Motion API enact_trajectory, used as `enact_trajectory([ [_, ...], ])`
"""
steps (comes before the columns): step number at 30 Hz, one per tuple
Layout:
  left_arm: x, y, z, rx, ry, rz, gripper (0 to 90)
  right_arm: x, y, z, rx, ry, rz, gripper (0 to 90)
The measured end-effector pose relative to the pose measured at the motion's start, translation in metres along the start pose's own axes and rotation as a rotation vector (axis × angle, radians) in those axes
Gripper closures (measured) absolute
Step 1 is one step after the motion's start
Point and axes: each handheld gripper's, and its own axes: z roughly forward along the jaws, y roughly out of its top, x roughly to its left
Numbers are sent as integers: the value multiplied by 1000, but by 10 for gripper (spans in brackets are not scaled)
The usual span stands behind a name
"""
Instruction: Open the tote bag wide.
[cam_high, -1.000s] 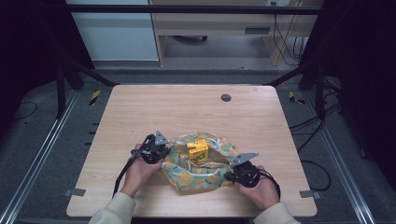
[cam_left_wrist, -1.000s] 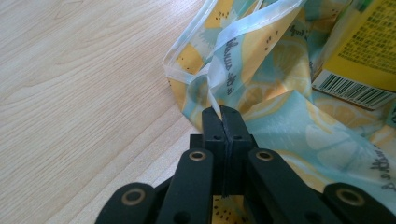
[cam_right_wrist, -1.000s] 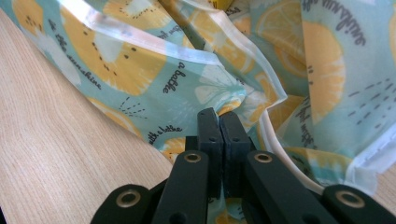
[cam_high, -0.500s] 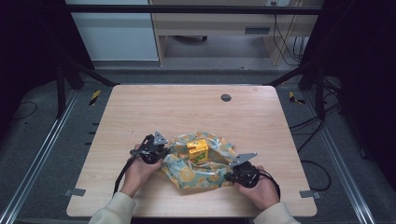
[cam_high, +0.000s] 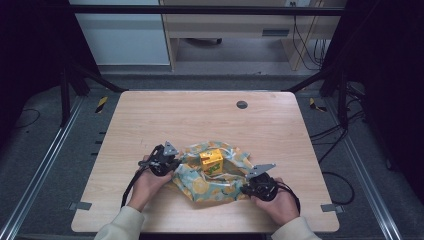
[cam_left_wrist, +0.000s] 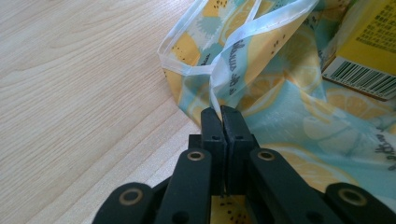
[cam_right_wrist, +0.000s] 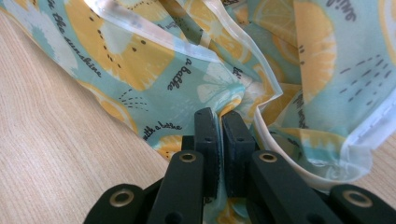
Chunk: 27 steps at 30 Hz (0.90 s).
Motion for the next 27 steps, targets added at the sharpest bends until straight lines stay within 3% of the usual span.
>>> enact_trajectory([
  [5,1,1,-3,-10,0,-11,863,1,1,-2,-18,3,-5,813],
  [9,0,3,-13,-51,3,-17,794,4,4,-10,-68,-2,0,670],
  [14,0,12,-29,-113,26,-12,645,9,12,-24,-141,-12,-9,502],
  [18,-3,18,-38,-141,21,-2,500,13,20,-37,-193,-28,-19,360],
  [23,-5,21,-53,-208,20,-28,324,16,31,-55,-263,-47,-29,234],
  [27,-5,19,-66,-222,25,-38,220,11,38,-70,-317,-109,-18,171],
])
